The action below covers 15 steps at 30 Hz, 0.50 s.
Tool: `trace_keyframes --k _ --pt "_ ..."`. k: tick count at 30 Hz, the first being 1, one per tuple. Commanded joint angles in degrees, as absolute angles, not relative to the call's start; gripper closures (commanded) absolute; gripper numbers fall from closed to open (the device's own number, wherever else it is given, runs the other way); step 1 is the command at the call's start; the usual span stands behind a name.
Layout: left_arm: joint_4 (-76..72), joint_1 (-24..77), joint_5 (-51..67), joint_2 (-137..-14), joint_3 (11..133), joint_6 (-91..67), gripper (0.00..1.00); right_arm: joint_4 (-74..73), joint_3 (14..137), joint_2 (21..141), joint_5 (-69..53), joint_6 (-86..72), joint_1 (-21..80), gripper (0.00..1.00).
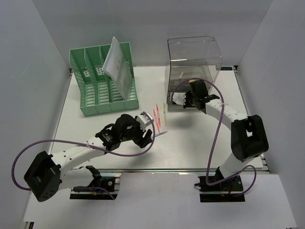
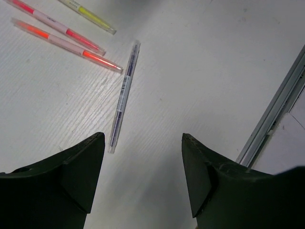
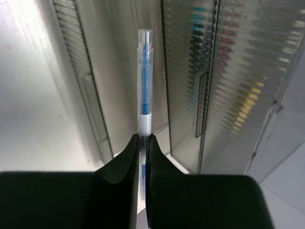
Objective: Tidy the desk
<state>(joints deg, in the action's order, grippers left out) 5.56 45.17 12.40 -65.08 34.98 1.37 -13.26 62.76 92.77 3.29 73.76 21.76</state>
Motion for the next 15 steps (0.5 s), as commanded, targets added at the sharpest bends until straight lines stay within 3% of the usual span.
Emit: trace_keyframes --k 1,7,9,10,15 --pt "4.39 45.79 11.17 -64.69 36.04 0.70 0.24 -8.71 66.62 94.48 3.69 76.90 21.01 1.00" --pt "4.39 47.46 8.88 -65.65 36.30 -1.05 0.24 -6.33 68.11 98.43 4.48 77.35 20.92 0.94" --pt "4.57 48.07 8.44 -66.27 36.56 -1.23 0.24 -6.94 68.29 99.49 4.66 77.17 20.92 0.74" --pt "4.48 48.08 7.65 -66.53 36.65 -1.32 0.24 -7.20 68.12 99.58 4.66 76.82 20.83 0.69" --pt "5.27 49.13 5.19 -68.29 37.79 -1.76 0.25 -7.56 66.54 97.30 2.82 75.06 20.48 0.68"
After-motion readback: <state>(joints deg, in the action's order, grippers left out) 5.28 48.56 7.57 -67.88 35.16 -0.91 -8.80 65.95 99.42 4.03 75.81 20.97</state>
